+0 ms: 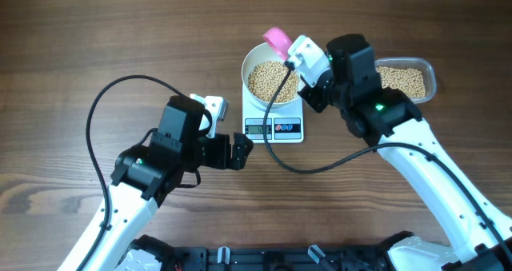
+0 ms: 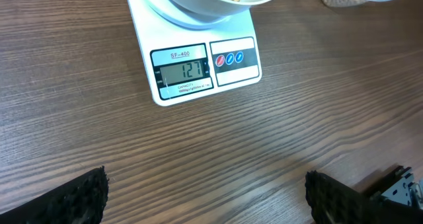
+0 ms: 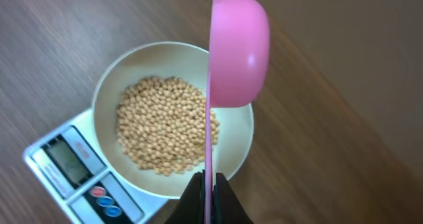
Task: Scoop item into bowl and weigh 150g on scale
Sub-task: 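Move the empty pink scoop back to the soybean tub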
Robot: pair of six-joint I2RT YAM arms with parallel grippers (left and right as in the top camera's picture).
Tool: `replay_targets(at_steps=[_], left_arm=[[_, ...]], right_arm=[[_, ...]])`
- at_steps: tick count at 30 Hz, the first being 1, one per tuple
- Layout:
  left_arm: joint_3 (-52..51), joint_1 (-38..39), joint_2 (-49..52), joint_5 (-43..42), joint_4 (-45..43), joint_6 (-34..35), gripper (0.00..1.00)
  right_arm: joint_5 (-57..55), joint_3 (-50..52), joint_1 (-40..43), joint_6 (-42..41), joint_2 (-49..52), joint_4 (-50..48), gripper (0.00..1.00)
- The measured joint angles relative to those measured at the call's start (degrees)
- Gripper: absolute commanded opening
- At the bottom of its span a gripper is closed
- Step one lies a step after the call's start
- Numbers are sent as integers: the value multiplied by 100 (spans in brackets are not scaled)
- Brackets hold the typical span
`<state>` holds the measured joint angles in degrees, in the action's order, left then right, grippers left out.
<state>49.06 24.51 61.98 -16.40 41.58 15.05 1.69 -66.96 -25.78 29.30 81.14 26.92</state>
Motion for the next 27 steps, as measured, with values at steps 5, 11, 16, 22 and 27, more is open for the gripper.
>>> replay_targets(at_steps=[5, 11, 16, 22, 27], left_arm=[[0, 0, 0, 0, 0, 0, 100], [0, 0, 0, 0, 0, 0, 100], [0, 0, 0, 0, 0, 0, 100], [0, 0, 0, 0, 0, 0, 100], [0, 0, 0, 0, 0, 0, 100]], right_arm=[[-361, 0, -70, 55, 0, -76, 4], [361, 0, 354, -1117, -4, -59, 4], [1504, -4, 1545, -1416, -118, 162, 4], [1849, -9, 3171, -1495, -166, 935, 4], [1685, -13, 3893, -1307, -166, 1624, 5]])
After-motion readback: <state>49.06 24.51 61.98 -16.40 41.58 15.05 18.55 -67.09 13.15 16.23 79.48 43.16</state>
